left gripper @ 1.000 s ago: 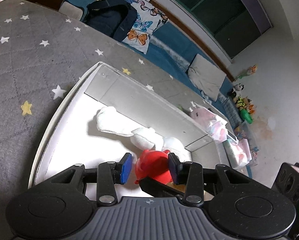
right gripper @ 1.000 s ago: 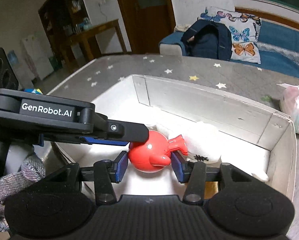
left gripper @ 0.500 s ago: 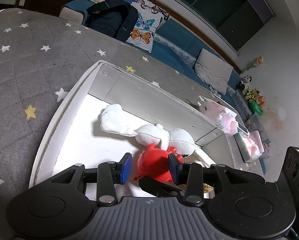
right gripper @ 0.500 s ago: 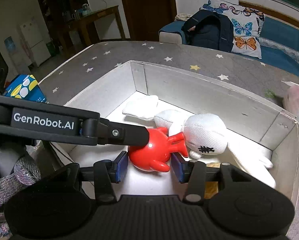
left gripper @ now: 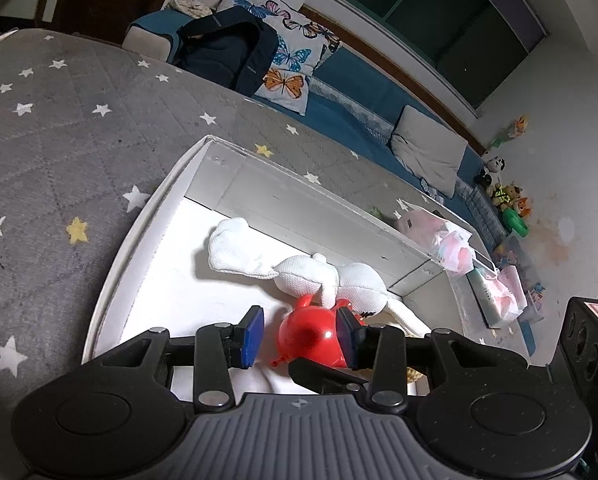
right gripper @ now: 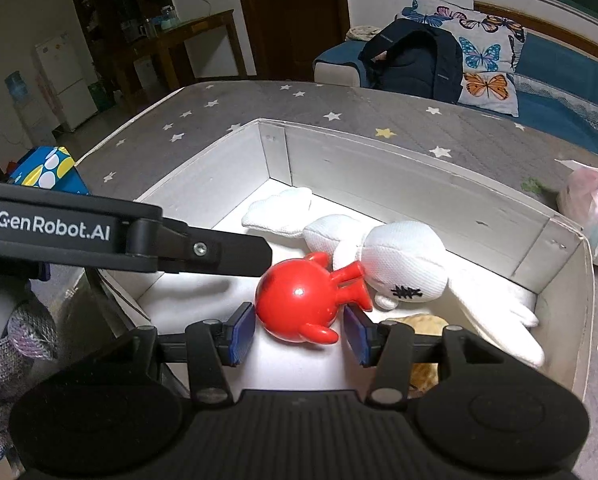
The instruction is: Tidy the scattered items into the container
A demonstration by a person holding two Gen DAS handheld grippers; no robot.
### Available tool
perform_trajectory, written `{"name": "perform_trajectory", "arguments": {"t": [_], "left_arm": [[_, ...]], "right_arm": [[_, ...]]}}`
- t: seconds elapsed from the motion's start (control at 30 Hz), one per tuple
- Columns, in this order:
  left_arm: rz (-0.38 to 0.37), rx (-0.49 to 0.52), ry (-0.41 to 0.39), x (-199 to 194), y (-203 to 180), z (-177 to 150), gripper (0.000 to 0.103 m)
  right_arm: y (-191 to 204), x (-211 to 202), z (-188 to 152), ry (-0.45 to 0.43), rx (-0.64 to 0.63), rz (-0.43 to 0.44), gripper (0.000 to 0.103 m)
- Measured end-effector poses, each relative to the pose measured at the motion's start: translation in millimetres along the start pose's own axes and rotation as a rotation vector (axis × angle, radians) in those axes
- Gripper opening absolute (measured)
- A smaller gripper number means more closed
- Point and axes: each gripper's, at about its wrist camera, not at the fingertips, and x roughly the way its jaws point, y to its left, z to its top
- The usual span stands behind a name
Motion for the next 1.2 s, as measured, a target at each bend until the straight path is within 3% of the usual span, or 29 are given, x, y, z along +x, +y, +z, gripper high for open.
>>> {"name": "perform_trajectory", "arguments": {"t": [0.33, 0.63, 0.97, 1.2], "left_arm": [[-0.002, 0.008, -0.030, -15.8, -3.1, -2.9, 0.042], [-0.015, 0.006, -0.058, -38.0, -7.0, -15.2, 0.042], [-0.037, 0.015, -0.092, -68.6, -16.4, -41.6, 0.042], [-0.051, 0.010, -0.084, -79.0, -18.1, -67.5, 0.042]], "right_arm": [[1.0, -22.5, -2.0, -0.043, 0.008, -0.004, 0.055], [12.8, -60.9, -14.6, -0.142, 0.000, -0.003, 0.055], [34.5, -108.9, -51.5, -0.259, -0.029, -0.022, 0.055], [51.1, -133.2, -87.7, -0.295, -0.060, -0.026, 0.056]]}}
